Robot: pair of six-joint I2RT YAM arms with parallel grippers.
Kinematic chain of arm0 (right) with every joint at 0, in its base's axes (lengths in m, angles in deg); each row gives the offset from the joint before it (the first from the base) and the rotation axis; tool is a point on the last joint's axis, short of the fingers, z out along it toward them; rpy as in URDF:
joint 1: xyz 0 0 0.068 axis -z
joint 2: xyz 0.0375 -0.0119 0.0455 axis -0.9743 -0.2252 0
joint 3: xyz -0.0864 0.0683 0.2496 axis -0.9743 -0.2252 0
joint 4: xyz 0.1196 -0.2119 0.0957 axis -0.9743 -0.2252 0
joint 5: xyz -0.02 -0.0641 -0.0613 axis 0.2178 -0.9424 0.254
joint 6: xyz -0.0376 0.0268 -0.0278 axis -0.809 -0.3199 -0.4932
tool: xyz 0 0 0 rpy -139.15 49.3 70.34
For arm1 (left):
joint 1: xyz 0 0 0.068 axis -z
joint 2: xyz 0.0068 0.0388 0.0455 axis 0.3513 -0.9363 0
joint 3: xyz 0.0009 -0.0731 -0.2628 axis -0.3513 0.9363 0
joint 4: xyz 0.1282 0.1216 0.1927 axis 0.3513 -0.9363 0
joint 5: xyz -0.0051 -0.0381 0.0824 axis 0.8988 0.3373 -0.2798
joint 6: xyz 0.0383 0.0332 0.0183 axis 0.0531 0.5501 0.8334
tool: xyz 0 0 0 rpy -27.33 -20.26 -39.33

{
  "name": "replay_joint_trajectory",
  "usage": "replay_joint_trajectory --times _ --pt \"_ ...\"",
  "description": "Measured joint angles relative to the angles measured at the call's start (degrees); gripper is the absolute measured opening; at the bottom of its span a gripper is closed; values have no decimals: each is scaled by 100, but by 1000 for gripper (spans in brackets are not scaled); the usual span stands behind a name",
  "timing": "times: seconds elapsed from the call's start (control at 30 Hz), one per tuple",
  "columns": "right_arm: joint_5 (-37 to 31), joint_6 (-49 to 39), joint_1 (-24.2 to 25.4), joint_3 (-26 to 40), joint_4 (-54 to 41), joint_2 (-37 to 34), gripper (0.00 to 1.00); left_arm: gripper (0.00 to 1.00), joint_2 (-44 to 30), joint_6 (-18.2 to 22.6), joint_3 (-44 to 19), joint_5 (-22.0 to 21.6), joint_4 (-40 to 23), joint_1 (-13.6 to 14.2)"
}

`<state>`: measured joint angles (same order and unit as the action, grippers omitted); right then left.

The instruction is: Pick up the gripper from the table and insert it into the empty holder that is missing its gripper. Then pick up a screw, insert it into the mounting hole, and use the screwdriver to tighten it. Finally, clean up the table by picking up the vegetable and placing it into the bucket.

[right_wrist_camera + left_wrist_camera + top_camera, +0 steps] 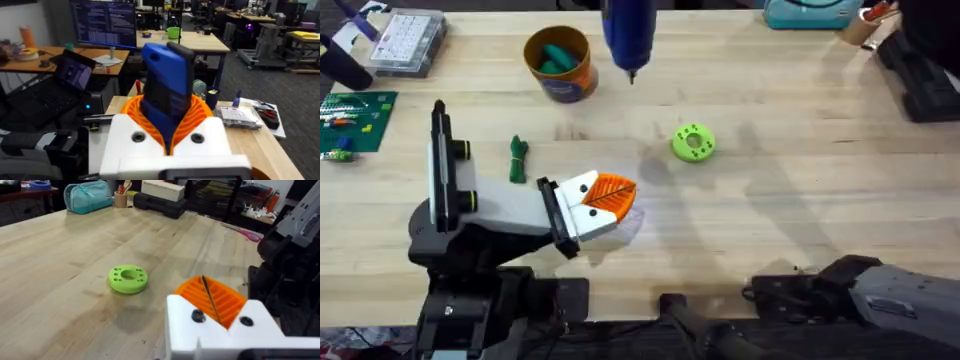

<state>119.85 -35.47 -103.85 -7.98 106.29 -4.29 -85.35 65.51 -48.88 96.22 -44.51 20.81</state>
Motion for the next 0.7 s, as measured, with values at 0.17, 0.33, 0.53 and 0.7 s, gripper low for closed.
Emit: replay_joint_trajectory --times 0.17,0.33,0.53,0.7 --pt "5 -14 -193 -74 201 -11 27 6 1 0 0 0 0 0" --pt "51 -11 -431 -101 326 -12 27 6 1 0 0 0 0 1" --pt "75 -9 -588 -159 330 -23 27 6 1 0 0 0 0 0" --pt "83 -9 -719 -188 406 -24 27 6 0 0 0 -2 0 1"
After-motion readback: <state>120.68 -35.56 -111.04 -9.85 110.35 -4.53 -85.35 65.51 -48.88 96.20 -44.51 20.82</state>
